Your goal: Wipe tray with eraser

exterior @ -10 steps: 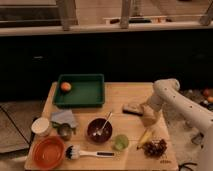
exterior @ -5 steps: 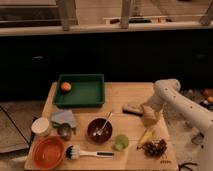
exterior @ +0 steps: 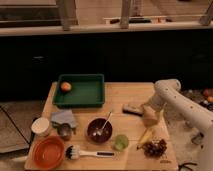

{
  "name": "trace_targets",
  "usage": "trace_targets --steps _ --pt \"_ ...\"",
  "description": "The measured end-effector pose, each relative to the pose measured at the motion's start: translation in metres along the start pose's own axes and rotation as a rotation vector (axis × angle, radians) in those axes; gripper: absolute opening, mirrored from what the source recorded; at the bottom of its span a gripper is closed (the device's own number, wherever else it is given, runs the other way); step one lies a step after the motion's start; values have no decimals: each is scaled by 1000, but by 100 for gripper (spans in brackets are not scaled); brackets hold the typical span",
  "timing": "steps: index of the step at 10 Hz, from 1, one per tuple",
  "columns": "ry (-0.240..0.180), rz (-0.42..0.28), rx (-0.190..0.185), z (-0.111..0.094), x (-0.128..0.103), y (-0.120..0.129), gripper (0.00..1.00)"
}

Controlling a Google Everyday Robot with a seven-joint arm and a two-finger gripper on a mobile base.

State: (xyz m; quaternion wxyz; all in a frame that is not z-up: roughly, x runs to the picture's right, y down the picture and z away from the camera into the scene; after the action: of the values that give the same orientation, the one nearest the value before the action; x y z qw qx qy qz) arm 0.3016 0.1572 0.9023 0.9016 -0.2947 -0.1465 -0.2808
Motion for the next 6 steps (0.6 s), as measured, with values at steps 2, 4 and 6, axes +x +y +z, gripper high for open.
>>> trace_targets --steps 2,4,6 --pt "-10 18 -1 -11 -8 -10 80" --pt "-31 54 3 -22 -18 -20 80" --pt "-42 101 7 -28 -28 -27 80"
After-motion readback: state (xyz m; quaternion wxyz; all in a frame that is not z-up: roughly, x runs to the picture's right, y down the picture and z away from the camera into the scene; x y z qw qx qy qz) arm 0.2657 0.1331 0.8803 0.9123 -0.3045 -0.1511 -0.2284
